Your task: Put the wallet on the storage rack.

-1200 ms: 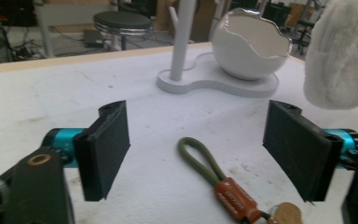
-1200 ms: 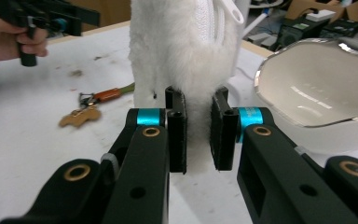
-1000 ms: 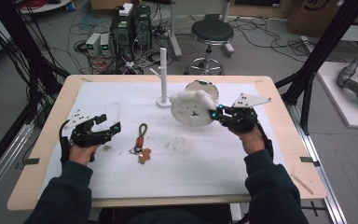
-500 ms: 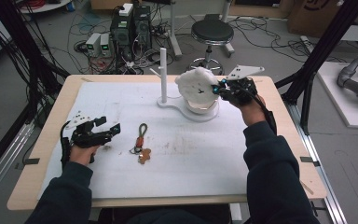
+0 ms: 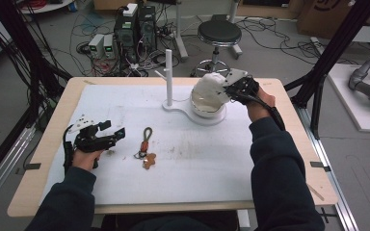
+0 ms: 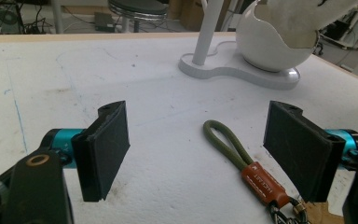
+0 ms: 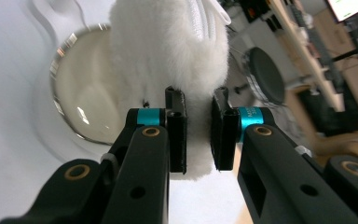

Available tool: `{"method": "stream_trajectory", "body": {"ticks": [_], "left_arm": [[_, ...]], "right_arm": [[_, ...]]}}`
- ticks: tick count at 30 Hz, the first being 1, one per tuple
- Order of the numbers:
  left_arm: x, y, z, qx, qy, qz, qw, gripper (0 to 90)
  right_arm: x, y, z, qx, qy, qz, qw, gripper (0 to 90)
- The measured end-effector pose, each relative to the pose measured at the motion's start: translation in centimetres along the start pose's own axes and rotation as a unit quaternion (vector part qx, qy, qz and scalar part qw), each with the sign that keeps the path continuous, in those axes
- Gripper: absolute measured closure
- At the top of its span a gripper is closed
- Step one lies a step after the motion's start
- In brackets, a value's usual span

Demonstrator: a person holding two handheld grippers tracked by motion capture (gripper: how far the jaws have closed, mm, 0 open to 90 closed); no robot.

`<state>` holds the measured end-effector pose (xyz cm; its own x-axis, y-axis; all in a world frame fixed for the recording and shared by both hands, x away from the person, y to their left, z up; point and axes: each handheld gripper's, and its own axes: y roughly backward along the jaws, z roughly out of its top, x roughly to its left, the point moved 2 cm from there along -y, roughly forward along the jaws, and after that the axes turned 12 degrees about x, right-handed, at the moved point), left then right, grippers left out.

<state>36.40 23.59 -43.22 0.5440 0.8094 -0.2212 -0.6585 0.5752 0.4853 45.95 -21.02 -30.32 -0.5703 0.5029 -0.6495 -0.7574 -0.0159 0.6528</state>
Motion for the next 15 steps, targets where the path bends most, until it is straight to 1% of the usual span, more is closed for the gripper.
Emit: {"method": "stream_trajectory", "body": {"ticks": [2, 4, 6, 7, 9, 10, 11, 12, 13, 14, 15], "left_arm": [[0.0, 0.0, 0.0, 0.000, -0.002, -0.001, 1.0000, 22.1], [-0.1, 0.0, 0.0, 0.000, -0.001, -0.002, 1.0000, 22.1], [-0.1, -0.1, 0.0, 0.001, -0.002, -0.004, 1.0000, 22.1], [-0.1, -0.1, 0.0, 0.002, -0.002, -0.003, 1.0000, 22.1], [-0.2, 0.0, -0.1, 0.003, -0.003, -0.006, 1.0000, 22.1], [-0.2, 0.0, -0.1, 0.002, -0.003, -0.006, 1.0000, 22.1], [-0.2, 0.0, -0.1, 0.002, -0.002, -0.007, 1.0000, 22.1], [-0.2, 0.0, -0.1, 0.002, -0.002, -0.006, 1.0000, 22.1], [-0.2, 0.0, -0.1, 0.001, -0.001, -0.007, 1.0000, 22.1], [-0.2, 0.0, -0.1, 0.001, 0.000, -0.007, 1.0000, 22.1], [-0.2, 0.0, -0.1, 0.000, 0.001, -0.007, 1.0000, 22.1]], "right_arm": [[0.3, -0.4, 0.3, 0.005, 0.023, -0.020, 0.9995, 79.4], [0.6, -0.7, 0.6, 0.007, 0.039, -0.032, 0.9987, 79.2], [1.1, -1.2, 0.9, 0.011, 0.053, -0.033, 0.9980, 78.8], [1.3, -1.5, 1.0, 0.014, 0.057, -0.029, 0.9979, 78.6], [1.8, -2.2, 1.2, 0.015, 0.056, -0.019, 0.9981, 77.8], [2.1, -2.5, 1.1, 0.015, 0.053, -0.015, 0.9984, 76.7], [2.3, -2.8, 1.0, 0.013, 0.045, -0.006, 0.9989, 75.1], [2.5, -3.1, 0.9, 0.008, 0.034, 0.011, 0.9993, 71.2], [2.7, -3.3, 0.7, 0.002, 0.016, 0.028, 0.9995, 64.4], [2.7, -3.4, 0.5, -0.012, -0.009, 0.040, 0.9991, 58.9], [2.6, -3.4, 0.3, -0.031, -0.041, 0.057, 0.9970, 58.0]]}}
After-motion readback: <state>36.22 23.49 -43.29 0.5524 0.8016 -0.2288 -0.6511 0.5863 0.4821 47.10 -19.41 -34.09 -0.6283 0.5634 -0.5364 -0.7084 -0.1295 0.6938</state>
